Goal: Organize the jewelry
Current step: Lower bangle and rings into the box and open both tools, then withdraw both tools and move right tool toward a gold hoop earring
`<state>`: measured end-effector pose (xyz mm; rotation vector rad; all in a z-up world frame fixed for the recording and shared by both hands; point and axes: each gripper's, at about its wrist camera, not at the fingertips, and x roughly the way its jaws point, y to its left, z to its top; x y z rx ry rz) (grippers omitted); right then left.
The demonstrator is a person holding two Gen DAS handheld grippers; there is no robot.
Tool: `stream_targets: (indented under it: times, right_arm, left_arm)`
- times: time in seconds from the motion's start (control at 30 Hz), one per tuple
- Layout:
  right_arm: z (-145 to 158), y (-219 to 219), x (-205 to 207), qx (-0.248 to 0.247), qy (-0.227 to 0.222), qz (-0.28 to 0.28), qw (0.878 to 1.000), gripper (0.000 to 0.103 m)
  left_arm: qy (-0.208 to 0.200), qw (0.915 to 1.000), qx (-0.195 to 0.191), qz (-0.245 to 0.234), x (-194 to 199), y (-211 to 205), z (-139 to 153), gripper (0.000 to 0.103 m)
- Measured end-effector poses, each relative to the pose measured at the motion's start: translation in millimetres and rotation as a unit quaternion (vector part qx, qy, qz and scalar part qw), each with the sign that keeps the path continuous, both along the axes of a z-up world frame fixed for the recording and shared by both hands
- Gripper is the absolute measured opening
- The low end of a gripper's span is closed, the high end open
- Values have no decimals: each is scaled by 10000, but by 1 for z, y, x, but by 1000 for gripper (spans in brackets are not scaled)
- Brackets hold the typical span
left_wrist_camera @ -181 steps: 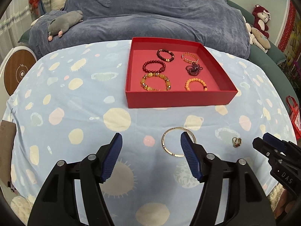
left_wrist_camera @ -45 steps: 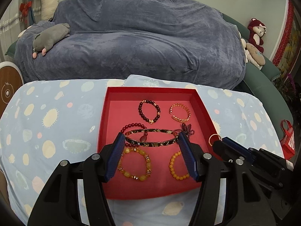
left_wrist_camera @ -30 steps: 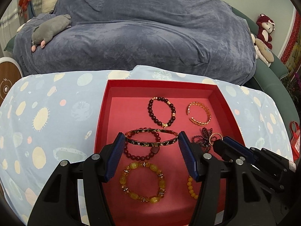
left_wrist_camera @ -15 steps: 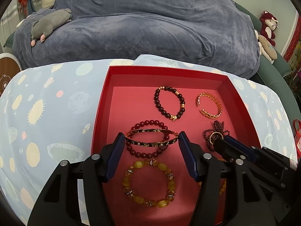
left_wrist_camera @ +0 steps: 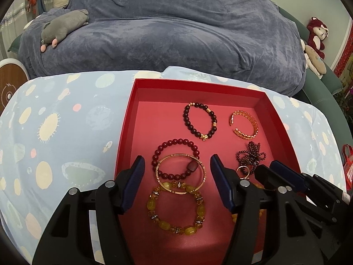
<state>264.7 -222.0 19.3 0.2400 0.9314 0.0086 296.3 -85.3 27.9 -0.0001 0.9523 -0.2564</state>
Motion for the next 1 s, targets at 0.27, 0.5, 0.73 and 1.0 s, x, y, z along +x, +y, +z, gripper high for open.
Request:
stream_targets:
  times: [0.27,0.5,0.73,1.0]
  right_arm:
    - [29,0,-25,-50,-180,-30,9998,28]
    - [54,3,-55,-89,-341,-49,9994,28]
    - [62,2,-93,-43,-372,-114,9992,31]
    - [50,2,-137,-221,-250,-159,9993,37]
  left_arm:
    - [-153,9999,-42,-43,-22,-1,29,58]
    - [-300,9994,-81,-131,-49,-1,54,58]
    - [-339,9991,-84,-246,-85,1,63,60]
    - [-242,9991,63,-344,-126,1,50,65]
